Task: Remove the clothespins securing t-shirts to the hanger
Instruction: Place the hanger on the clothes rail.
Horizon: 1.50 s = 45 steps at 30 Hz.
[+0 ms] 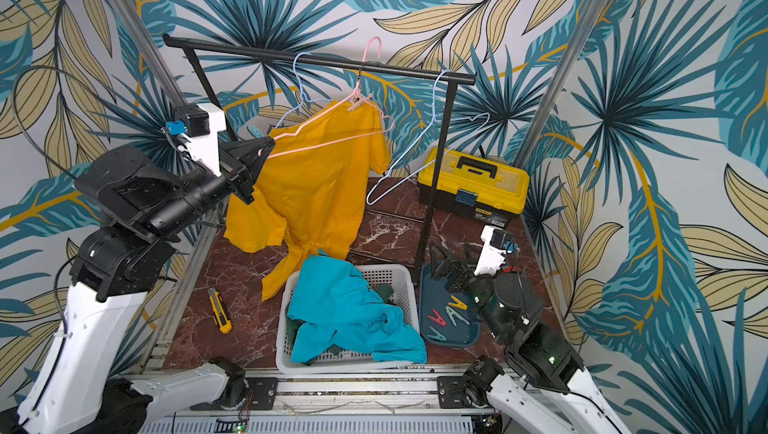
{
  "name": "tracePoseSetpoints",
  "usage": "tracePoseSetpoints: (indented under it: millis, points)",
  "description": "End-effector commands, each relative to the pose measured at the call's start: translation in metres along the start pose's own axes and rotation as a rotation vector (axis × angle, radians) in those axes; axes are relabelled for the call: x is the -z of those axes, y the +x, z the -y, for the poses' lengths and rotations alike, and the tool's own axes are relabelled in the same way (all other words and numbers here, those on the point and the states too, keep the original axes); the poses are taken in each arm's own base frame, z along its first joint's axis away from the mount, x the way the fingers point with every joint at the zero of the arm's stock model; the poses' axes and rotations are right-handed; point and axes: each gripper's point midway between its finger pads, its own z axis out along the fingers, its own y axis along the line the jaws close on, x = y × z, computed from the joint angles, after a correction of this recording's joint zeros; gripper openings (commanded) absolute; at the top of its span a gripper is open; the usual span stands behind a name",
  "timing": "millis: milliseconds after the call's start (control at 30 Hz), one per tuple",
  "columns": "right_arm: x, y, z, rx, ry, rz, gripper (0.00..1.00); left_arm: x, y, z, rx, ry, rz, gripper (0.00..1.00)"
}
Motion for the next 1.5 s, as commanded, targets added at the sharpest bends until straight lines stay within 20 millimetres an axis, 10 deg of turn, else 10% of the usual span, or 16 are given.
tracePoseSetpoints:
  millis: [0,467,833,1467]
  points:
    - [-0.005,0.002,0.002,-0.016,0.01,0.008,1.0,-0.004,-0.007,-0.001,0.032,0.003,0.041,0.0]
    - [-0.005,0.004,0.003,-0.017,0.011,0.007,1.0,-0.01,0.05,0.005,0.132,0.046,-0.054,0.18]
    - [-0.008,0.009,0.004,-0.019,0.018,-0.009,0.99,0.009,0.094,0.007,0.155,0.031,-0.121,1.0]
    - [-0.02,0.024,0.008,-0.052,0.065,-0.082,0.99,0.03,0.079,-0.018,0.177,-0.151,-0.171,1.0]
